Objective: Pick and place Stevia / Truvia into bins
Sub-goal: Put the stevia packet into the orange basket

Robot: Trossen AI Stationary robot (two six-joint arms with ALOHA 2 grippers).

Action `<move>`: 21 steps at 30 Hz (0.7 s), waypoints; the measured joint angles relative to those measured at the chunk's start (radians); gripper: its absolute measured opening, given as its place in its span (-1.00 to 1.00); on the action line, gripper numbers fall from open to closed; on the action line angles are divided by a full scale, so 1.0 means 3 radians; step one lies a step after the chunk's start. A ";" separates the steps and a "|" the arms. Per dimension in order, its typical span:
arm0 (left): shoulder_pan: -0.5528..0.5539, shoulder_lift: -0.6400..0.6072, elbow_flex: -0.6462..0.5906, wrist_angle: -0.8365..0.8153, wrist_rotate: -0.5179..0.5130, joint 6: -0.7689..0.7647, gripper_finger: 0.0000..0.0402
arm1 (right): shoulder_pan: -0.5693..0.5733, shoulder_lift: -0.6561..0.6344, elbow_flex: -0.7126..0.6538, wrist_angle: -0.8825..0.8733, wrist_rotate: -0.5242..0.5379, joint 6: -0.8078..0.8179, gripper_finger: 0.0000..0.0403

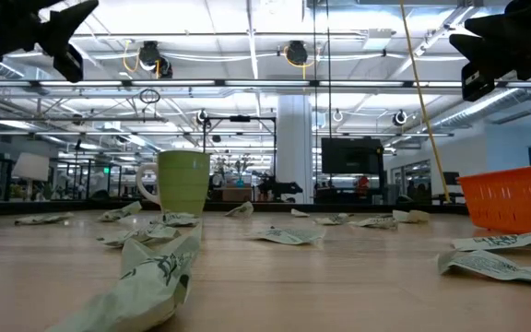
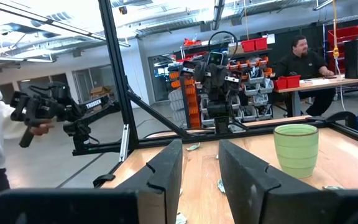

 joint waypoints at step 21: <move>-0.0020 0.0327 0.1623 -0.1622 -0.0377 0.1219 -0.54 | -0.0022 0.1010 0.1257 0.1031 0.0694 -0.0425 -0.50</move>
